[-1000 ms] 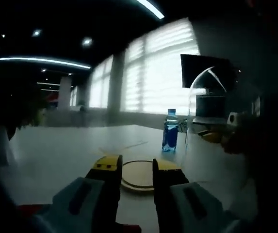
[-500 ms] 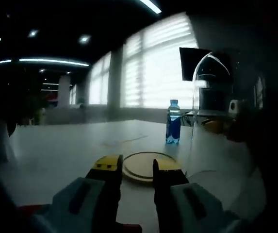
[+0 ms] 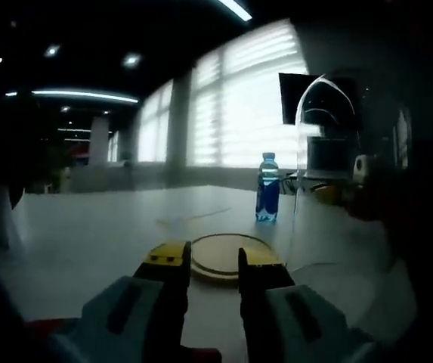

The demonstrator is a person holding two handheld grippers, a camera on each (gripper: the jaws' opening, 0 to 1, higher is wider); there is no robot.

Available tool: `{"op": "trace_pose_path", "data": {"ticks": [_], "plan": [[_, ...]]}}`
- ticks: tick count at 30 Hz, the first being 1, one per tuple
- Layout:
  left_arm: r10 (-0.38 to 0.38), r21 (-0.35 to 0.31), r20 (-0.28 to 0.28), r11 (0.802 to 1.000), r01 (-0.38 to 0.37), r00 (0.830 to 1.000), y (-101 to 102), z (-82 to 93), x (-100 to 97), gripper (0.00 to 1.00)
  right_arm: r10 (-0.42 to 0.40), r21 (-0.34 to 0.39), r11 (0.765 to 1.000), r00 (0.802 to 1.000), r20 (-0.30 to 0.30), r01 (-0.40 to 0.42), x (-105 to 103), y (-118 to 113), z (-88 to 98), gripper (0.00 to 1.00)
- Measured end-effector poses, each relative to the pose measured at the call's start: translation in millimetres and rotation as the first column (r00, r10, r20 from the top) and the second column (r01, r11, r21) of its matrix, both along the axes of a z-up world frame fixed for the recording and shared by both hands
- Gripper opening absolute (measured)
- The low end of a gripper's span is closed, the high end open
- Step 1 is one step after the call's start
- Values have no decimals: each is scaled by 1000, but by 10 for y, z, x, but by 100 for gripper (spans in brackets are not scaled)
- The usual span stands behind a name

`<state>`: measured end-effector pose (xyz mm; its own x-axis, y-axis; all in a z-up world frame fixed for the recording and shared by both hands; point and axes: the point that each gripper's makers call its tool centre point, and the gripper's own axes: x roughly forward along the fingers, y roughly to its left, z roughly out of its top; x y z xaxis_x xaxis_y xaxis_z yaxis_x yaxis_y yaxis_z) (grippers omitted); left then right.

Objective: Open the cover put in the Mizone put the cover back on

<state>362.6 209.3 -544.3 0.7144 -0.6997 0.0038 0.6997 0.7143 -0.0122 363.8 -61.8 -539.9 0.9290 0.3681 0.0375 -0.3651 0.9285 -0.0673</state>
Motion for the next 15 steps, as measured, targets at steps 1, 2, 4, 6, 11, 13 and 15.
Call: {"op": "trace_pose_path", "data": {"ticks": [1, 2, 4, 6, 11, 13, 15], "plan": [[-1, 1, 0, 1000, 1, 1000, -25, 1, -9, 20, 3, 7, 1000, 1000, -5, -3, 22, -6, -34, 18], [-1, 3, 0, 1000, 1, 1000, -32, -3, -9, 20, 3, 12, 1000, 1000, -9, -3, 41, -17, -64, 18], [0, 6, -2, 1000, 0, 1000, 1, -19, 28, 20, 10, 20, 1000, 1000, -13, -9, 57, -28, -98, 18], [0, 0, -5, 1000, 0, 1000, -14, -19, 23, 19, 22, 39, 999, 1000, -10, -22, 73, -36, -123, 18], [4, -2, -10, 1000, -4, 1000, -14, -34, 40, 19, 5, 25, 1000, 1000, -26, -4, 112, -86, -275, 18], [8, -3, -13, 1000, -9, 1000, -33, -40, 38, 19, -1, 29, 1000, 1000, -14, 1, 94, -87, -259, 18], [5, -9, -18, 1000, -6, 1000, -22, -43, 48, 19, 5, 43, 999, 1000, -13, -4, 76, -79, -253, 17]]}}
